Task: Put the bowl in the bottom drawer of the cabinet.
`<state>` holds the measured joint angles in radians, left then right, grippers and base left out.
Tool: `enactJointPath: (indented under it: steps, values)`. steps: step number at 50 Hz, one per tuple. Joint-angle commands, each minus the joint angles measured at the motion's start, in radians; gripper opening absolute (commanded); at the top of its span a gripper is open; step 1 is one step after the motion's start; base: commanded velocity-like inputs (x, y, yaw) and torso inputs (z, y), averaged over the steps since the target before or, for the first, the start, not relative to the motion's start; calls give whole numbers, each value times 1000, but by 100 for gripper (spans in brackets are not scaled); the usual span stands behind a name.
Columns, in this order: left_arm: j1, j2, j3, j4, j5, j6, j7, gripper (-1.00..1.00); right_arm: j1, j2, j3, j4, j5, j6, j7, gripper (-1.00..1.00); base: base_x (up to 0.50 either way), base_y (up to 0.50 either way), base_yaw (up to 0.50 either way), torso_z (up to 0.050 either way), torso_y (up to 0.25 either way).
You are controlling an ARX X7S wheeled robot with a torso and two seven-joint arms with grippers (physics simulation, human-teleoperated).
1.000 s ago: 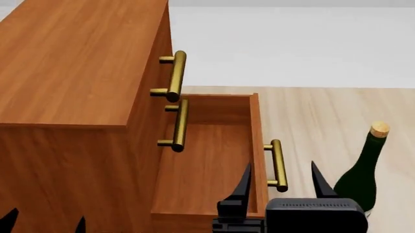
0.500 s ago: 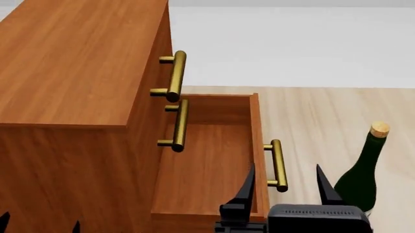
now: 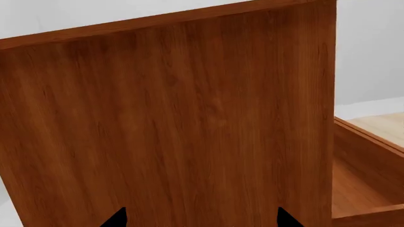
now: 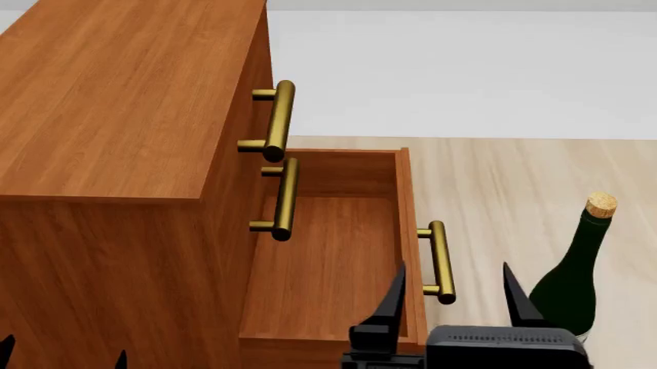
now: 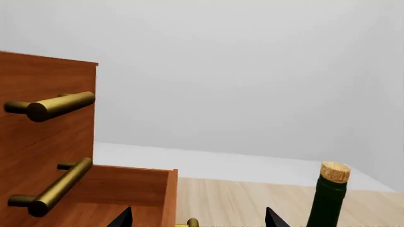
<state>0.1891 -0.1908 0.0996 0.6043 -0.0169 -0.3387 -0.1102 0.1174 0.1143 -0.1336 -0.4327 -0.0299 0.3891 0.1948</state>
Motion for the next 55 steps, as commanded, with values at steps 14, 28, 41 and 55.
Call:
enactJointPath:
  steps: [14, 28, 41, 55]
  values:
    - [0, 55, -54, 0, -14, -13, 77, 100, 12, -17, 62, -64, 1, 96, -59, 100, 0, 0, 0, 0, 0]
    - [-6, 44, -47, -9, -26, -9, 60, 100, 19, 61, 180, -273, 43, 404, -67, 100, 0, 0, 0, 0, 0]
    - [-5, 33, -41, -9, -36, -5, 48, 100, 38, 128, 288, -414, 45, 666, -71, 100, 0, 0, 0, 0, 0]
    - [-6, 21, -41, -24, -54, 13, 41, 100, 67, 182, 424, -431, 52, 853, -94, 100, 0, 0, 0, 0, 0]
